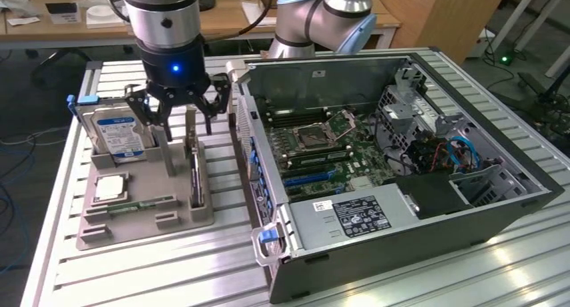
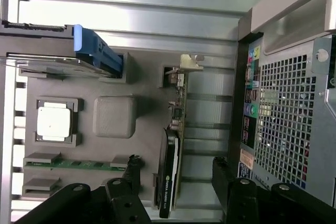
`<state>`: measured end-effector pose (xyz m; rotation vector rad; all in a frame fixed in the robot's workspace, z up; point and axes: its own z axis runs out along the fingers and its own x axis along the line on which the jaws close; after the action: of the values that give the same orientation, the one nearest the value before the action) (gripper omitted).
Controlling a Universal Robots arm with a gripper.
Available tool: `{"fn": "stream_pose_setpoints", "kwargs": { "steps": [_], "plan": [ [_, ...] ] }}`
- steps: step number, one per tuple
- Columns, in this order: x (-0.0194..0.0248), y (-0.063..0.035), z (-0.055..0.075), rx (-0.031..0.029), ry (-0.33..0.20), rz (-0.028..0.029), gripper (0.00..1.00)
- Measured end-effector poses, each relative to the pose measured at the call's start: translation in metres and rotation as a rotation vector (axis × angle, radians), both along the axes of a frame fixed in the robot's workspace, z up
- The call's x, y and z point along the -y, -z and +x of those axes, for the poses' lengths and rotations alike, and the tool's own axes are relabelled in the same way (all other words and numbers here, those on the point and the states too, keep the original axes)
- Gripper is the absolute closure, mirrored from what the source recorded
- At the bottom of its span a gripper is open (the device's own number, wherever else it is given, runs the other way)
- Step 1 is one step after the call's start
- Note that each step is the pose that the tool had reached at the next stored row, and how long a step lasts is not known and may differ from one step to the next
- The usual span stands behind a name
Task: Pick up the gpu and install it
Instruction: 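Pick up the gpu and move the gpu toward the slot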
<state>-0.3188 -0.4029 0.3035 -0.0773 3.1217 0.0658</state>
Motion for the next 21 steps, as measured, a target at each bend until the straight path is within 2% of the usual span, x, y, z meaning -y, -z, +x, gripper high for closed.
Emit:
{"fn": "stream_pose_setpoints", "kwargs": {
  "steps": [14,21],
  "plan": [
    [0.0001,0.0255,0.0,0.0001,-0.001,-0.0011,0.34],
    [0.0095,0.0383,0.0,0.0002,-0.001,-0.0009,0.34]
  ]
}}
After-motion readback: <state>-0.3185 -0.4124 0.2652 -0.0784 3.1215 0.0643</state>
